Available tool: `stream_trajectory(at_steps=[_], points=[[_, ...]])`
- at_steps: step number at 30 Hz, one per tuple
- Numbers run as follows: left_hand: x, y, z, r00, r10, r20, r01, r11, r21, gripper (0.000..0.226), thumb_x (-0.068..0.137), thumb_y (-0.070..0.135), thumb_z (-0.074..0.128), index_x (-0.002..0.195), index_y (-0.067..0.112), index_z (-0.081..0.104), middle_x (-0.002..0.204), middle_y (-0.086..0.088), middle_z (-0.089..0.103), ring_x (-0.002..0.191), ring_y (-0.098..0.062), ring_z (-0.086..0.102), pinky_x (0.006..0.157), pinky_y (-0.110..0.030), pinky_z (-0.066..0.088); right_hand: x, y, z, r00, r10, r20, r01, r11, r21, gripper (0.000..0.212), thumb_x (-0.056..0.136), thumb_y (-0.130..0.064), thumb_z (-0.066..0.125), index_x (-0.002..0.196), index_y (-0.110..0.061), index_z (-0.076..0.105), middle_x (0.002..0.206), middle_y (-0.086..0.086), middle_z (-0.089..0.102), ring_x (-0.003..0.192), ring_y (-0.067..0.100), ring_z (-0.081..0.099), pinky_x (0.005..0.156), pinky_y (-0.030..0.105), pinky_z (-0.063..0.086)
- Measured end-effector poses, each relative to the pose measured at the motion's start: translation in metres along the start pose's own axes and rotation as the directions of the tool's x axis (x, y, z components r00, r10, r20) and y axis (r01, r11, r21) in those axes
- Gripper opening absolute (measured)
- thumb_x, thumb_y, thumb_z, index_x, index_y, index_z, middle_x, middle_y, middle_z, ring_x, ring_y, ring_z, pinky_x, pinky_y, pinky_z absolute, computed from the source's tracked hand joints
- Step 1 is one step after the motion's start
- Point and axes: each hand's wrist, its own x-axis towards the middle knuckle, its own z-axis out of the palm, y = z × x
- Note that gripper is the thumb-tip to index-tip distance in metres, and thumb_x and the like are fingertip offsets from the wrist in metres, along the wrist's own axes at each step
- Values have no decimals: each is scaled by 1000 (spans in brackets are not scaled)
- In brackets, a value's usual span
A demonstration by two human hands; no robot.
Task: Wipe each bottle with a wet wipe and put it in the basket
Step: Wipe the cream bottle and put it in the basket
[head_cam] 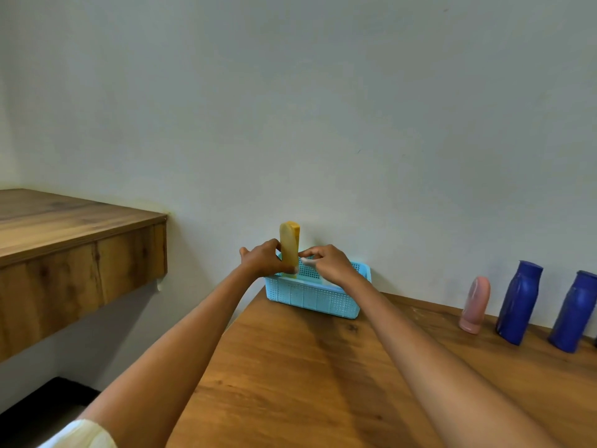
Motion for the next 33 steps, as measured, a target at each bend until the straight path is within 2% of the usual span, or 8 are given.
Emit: stream_trajectory(at_steps=[2, 7, 12, 17, 20, 22, 27, 33], points=[[0, 1, -1, 1000, -3, -4, 3, 1000, 11, 67, 78, 64, 58, 126, 18, 48, 121, 0, 62, 113, -20, 53, 97, -42, 24, -1, 0, -1, 1000, -2, 10, 2, 1000, 1, 26, 95, -12, 52, 115, -17, 66, 124, 8, 61, 112, 22, 55, 82, 27, 41], [-5, 6, -4, 1000, -24, -20, 24, 1000, -8, 49, 82, 62, 53, 88, 15, 62, 71, 3, 54, 81, -16, 49, 83, -39, 24, -4, 2, -1, 999, 9, 40, -9, 1000, 6, 23, 94, -21, 56, 114, -18, 67, 123, 8, 61, 109, 22, 56, 79, 27, 40], [-6, 5, -1, 999, -35, 9, 35, 999, -17, 50, 84, 47, 60, 125, 21, 48, 119, 0, 61, 112, -20, 52, 99, -43, 21, 2, 1, 2, 999, 9, 40, -4, 992, -124, 20, 90, -23, 61, 108, -21, 71, 124, 9, 60, 105, 24, 59, 91, 38, 49], [-4, 5, 2, 999, -28, 27, 30, 998, -54, 54, 85, 47, 59, 132, 28, 39, 126, -1, 59, 117, -23, 52, 104, -46, 17, 3, 3, -4, 999, 35, -31, -39, 986, -162, 19, 90, -24, 61, 106, -21, 71, 120, 7, 61, 107, 25, 57, 91, 39, 49], [-4, 1, 2, 999, -34, 30, 38, 988, -148, 53, 84, 44, 62, 130, 29, 41, 122, -2, 60, 116, -23, 52, 103, -46, 18, 1, 2, -13, 994, 37, -108, -41, 999, -32, 26, 93, -11, 52, 115, -15, 66, 125, 6, 59, 112, 24, 55, 86, 31, 46], [-4, -1, 2, 999, -36, 33, 42, 980, -196, 53, 81, 42, 66, 125, 26, 42, 116, 0, 63, 114, -23, 53, 100, -45, 19, -1, -2, -21, 977, 105, -185, -71, 981, 181, 31, 94, -8, 46, 121, -12, 61, 123, 6, 59, 106, 22, 56, 82, 30, 45], [-6, 0, 4, 999, -43, -13, 43, 998, -42, 56, 78, 45, 69, 123, 20, 45, 115, 2, 62, 113, -21, 52, 99, -44, 20, 1, 1, -30, 909, 367, -198, -132, 704, 698, 22, 92, -3, 50, 108, -9, 64, 96, 4, 63, 70, 10, 55, 72, 26, 48], [-2, 5, 5, 1000, -18, 18, 17, 997, 79, 57, 79, 47, 67, 126, 21, 49, 122, -1, 58, 119, -23, 48, 103, -45, 22, -2, 13, -28, 863, 495, -102, -170, 475, 863, 44, 78, 24, 39, 97, -5, 65, 89, 7, 62, 87, 20, 58, 80, 29, 52]])
